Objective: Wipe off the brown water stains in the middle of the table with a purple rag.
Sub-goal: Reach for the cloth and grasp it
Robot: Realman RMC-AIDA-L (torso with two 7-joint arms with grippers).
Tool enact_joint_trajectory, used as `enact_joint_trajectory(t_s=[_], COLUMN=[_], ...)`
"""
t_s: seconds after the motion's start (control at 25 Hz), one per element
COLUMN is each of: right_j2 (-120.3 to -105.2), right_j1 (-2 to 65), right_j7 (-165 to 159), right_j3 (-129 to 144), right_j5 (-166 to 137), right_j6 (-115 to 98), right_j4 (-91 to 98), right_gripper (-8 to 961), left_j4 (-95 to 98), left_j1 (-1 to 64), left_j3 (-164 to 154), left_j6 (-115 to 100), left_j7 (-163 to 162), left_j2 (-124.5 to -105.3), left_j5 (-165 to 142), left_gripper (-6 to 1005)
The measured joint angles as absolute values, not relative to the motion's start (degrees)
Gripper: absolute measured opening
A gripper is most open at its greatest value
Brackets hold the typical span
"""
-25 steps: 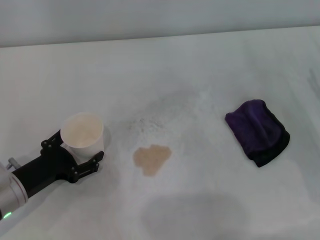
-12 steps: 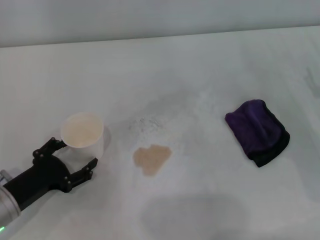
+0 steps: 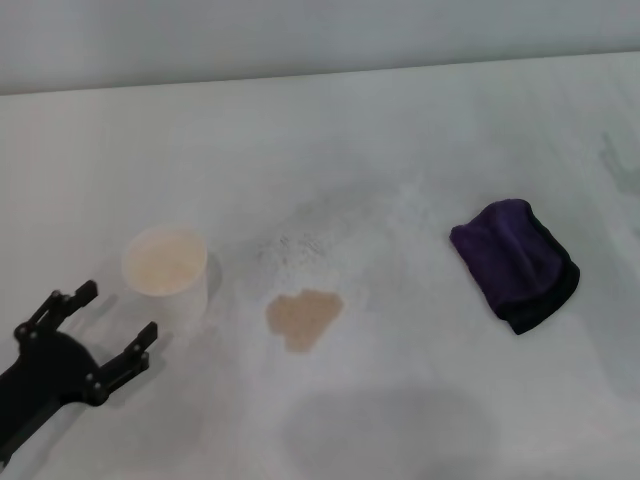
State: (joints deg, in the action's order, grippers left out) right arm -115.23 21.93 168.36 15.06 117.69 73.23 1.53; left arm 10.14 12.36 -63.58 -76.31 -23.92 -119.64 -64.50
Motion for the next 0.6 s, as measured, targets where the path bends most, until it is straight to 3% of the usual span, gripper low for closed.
enact_joint_trajectory(t_s=[0.32, 0.6], right_j2=[-115.23, -114.88], right_j1=[20.8, 20.0], right_j7=[165.8, 141.3], right_j3=[16.7, 21.0], right_j5=[117.7, 117.6], right_j6=[74.8, 72.3], right_j4=[1.1, 7.3], right_gripper=[784, 777], left_j4=[10.4, 10.3], left_j1=[7.0, 5.7], left_j3=[-63.2, -63.2], left_j6=[-79.4, -79.7], left_j7=[-22.1, -21.6], left_j2=[-119.44, -119.31], left_j5=[-57.8, -46.1], left_gripper=[878, 878])
